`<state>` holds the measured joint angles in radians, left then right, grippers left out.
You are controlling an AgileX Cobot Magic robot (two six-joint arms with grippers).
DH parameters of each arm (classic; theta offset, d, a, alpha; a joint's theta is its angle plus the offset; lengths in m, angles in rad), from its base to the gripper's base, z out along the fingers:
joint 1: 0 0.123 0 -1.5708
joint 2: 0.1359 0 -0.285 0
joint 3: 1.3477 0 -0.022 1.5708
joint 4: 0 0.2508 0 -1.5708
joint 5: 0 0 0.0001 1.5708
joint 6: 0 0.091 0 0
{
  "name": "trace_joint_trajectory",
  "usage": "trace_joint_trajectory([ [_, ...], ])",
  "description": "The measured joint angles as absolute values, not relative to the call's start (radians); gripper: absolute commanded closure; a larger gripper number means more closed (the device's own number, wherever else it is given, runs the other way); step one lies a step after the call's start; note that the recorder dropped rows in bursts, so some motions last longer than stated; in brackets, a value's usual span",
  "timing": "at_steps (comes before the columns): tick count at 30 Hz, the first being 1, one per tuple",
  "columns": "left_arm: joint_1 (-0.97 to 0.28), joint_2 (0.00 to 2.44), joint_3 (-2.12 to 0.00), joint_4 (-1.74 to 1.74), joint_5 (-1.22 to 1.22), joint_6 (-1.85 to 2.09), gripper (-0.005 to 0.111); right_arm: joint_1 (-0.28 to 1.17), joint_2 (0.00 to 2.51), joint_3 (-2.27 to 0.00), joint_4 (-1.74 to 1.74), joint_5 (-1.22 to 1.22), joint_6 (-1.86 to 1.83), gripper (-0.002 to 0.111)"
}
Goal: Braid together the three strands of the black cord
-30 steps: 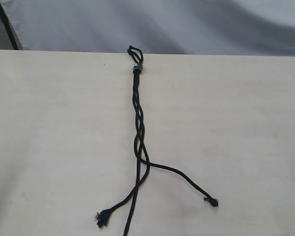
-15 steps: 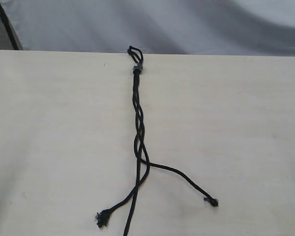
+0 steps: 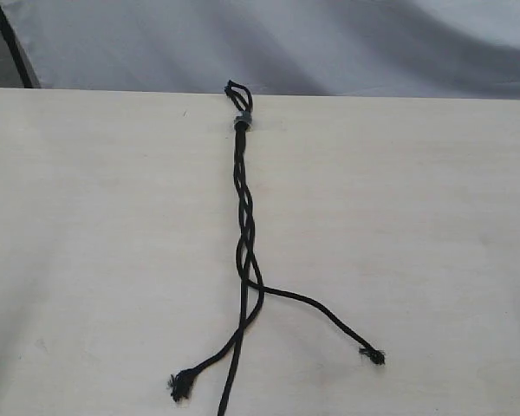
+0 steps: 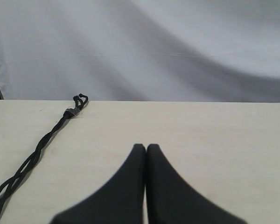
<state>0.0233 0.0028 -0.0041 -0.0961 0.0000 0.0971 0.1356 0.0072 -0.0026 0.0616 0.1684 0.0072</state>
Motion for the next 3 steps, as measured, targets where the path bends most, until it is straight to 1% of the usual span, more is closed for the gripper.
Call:
trace_joint_trajectory([
  [3,0.023,0.003,-0.004,-0.096,0.0,0.097,0.106,0.136,0.007,-0.003,0.062,0.168,0.007,0.108],
])
